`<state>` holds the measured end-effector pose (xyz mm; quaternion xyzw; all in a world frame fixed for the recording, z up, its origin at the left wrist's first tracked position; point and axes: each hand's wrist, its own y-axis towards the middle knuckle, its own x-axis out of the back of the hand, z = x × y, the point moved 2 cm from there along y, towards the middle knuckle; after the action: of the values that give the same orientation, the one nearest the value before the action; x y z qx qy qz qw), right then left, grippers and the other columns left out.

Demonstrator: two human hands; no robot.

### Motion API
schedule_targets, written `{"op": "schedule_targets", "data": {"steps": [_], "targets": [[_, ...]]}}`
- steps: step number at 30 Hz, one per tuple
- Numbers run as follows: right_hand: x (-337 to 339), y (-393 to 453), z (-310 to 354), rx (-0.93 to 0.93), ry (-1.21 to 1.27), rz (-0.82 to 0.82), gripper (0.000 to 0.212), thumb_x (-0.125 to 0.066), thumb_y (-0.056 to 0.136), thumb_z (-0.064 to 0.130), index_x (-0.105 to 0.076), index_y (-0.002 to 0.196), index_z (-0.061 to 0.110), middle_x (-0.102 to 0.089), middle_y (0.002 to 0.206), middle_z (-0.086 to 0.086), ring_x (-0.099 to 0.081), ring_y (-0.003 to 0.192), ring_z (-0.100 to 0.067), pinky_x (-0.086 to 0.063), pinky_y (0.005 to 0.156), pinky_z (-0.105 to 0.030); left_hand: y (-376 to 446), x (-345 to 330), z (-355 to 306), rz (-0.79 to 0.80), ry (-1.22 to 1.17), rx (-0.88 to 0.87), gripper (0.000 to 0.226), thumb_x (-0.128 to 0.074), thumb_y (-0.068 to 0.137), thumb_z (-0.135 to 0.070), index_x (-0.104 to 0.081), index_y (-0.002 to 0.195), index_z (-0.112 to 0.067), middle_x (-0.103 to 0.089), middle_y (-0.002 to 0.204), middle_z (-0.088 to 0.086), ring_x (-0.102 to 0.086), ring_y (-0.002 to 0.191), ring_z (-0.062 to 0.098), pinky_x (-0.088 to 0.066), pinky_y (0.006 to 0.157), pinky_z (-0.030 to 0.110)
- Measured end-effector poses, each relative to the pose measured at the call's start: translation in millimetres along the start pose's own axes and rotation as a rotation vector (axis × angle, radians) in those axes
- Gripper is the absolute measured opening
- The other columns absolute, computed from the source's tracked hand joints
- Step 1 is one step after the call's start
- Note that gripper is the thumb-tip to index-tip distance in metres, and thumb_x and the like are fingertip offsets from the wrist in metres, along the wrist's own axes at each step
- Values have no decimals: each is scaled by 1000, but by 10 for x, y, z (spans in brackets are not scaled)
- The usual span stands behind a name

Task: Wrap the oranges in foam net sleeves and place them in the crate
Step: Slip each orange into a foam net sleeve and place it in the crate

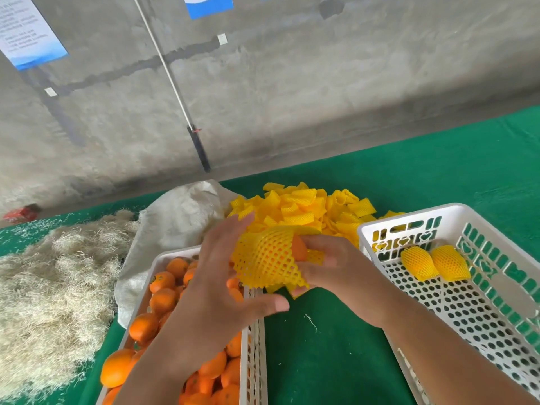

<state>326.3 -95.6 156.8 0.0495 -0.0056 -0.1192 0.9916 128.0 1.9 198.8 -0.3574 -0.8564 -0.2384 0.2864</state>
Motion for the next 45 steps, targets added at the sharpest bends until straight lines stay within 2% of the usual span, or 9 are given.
{"op": "schedule_targets", "data": {"steps": [3,6,10,17,21,26,32,41,45], "targets": [[-6,-14,28,16,-55,18,36,-72,82,45,-79,112,27,-76,121,8,-77,100,-18,-64,86,-39,50,-80,-112,16,287,-141,114,-94,68,-51,-22,155,-66,-10,166,-38,-20,155,-3,-42,110,30],[-33,-34,54,36,-193,13,31,-67,76,58,-75,102,44,-75,114,21,-69,107,-1,-52,85,-14,106,-149,-175,-6,282,-185,106,-94,74,-44,-28,156,-57,-30,160,-32,-33,150,1,-43,116,36],[-45,-64,37,30,-288,-4,47,-66,71,68,-75,108,43,-73,111,27,-66,105,7,-48,78,-5,98,-227,-172,-4,314,-221,80,-87,83,-44,-44,149,-48,-51,141,-29,-54,126,0,-54,100,35],[-21,-132,-12,62,-160,-281,51,-68,79,71,-74,114,35,-79,101,14,-78,87,-10,-65,79,-37,64,-285,-110,-95,366,-99,66,-73,79,-64,-46,138,-49,-60,118,-24,-63,101,4,-60,80,36],[-25,-121,-110,-31,41,-249,59,-64,85,68,-61,132,31,-75,113,6,-77,97,-17,-66,82,-44,59,-323,-49,-79,-14,93,44,-70,83,-68,-63,118,-42,-75,97,-11,-73,82,15,-62,67,38],[-170,-178,-259,-151,50,-78,49,-69,94,53,-57,139,37,-72,127,7,-74,109,-12,-65,88,-44,4,-527,5,13,-700,495,33,-72,87,-57,-75,114,-37,-80,111,6,-78,99,29,-64,75,40],[-187,-211,-389,-177,81,-141,47,-72,99,35,-57,143,34,-74,128,9,-75,108,-12,-65,90,-45,-26,-681,157,-33,-973,640,50,-75,89,-47,-67,132,-23,-77,121,14,-77,100,34,-63,68,38],[-11,-328,-635,-349,449,60,45,-65,101,40,-59,142,25,-72,133,-5,-71,121,-30,-57,104,-52,-30,-879,189,-43,-269,478,67,-78,60,-78,-61,115,-42,-73,96,-22,-74,87,3,-59,63,18],[142,-435,-820,-398,385,-31,62,-84,87,42,-58,141,25,-72,132,-6,-72,119,-26,-58,104,-47,18,-1157,119,67,-28,393,87,-91,65,-62,-47,139,-48,-62,122,-20,-65,105,7,-59,79,26]]}}
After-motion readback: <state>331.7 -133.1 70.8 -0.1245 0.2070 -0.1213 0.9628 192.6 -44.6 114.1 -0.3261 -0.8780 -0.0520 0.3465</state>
